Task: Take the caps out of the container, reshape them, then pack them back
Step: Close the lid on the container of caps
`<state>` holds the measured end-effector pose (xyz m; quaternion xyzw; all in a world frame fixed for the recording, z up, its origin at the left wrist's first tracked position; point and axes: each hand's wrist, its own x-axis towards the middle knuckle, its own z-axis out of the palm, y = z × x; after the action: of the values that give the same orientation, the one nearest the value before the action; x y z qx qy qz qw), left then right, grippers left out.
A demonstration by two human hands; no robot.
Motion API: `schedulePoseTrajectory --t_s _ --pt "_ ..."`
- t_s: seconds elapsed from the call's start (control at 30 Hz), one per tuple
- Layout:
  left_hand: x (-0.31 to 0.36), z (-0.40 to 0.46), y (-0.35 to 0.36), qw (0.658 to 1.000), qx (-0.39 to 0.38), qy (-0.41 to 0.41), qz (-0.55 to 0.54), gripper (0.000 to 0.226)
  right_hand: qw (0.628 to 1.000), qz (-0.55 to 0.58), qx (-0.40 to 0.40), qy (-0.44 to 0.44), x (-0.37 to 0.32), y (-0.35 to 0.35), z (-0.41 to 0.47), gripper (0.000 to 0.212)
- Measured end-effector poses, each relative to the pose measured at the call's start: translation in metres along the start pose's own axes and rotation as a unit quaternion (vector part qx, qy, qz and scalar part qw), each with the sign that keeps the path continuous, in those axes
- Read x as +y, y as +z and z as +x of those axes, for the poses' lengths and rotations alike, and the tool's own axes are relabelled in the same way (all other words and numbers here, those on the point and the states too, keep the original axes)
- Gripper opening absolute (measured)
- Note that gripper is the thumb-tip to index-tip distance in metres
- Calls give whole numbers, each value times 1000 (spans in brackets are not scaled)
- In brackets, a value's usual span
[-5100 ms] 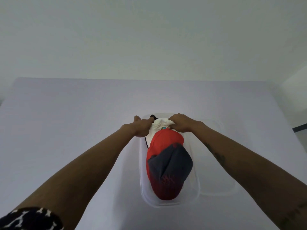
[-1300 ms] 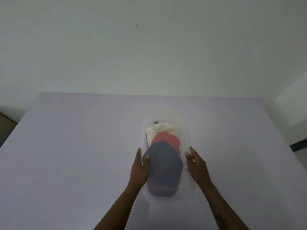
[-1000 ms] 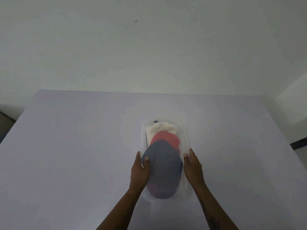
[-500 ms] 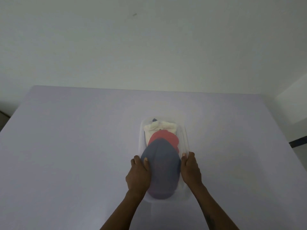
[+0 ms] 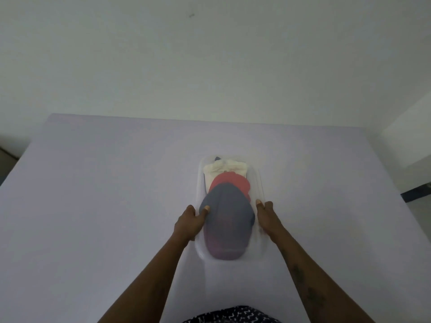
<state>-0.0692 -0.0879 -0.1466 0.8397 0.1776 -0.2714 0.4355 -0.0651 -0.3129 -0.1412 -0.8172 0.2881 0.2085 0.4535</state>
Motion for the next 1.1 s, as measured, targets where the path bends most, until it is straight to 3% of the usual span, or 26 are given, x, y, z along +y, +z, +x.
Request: schedulePoseTrajectory --t_s 0.17,0.33,0.4,0.47,0.6,0.9,1.1 --pt "0 -14 1 997 -7 -25 -70 67 983 159 -65 60 1 -17 -14 64" --pt "-17 -32 7 986 -69 -64 -136 72 983 122 -118 67 28 -20 -33 68" --pt "-26 -35 9 982 -82 -60 -162 62 986 134 -93 44 35 -12 -38 60" --pt "-25 -32 10 978 -64 -54 -192 51 990 141 -10 13 38 -1 -36 47" --pt "0 -6 1 972 -29 -30 -232 46 992 91 79 -34 16 14 -14 54" --pt "61 83 -35 959 -25 -50 -277 51 993 94 63 -40 -64 2 78 56" --pt "72 95 -37 958 -35 -56 -279 50 993 106 51 0 -77 -2 93 53"
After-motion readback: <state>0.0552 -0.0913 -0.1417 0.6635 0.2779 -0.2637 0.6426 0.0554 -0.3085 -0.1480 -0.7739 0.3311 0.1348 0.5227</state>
